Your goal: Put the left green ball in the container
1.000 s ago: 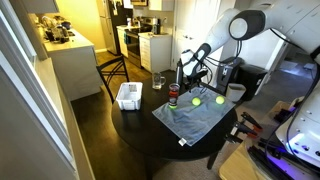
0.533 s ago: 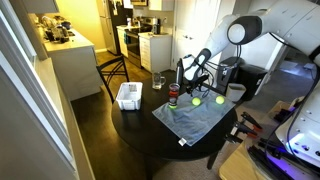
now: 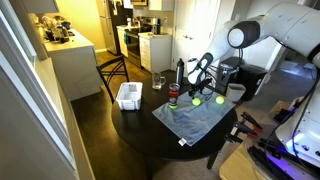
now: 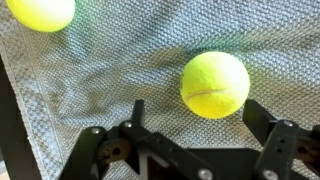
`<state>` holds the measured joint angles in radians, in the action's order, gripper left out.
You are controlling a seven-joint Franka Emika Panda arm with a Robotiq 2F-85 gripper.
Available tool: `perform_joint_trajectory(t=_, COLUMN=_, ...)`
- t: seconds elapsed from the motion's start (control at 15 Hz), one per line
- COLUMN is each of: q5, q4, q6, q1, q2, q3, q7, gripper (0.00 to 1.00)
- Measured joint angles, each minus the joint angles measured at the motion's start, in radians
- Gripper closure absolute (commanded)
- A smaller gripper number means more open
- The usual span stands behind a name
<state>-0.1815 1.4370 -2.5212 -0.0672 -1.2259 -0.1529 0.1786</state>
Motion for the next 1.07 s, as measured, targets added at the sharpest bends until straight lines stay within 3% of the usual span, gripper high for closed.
perform_joint_trajectory(t=0.53, q5=0.063, q4=-0.027, q6=0.013, q1=-0.102, q2=-0.02, q3=0.111, q7=-0.199, gripper=0.0)
perform_joint_trajectory(t=1.07, q5=0.074, q4=-0.086, q6=0.131, q1=-0.141, q2=-0.073, q3=0.116, q7=-0.228, gripper=0.0)
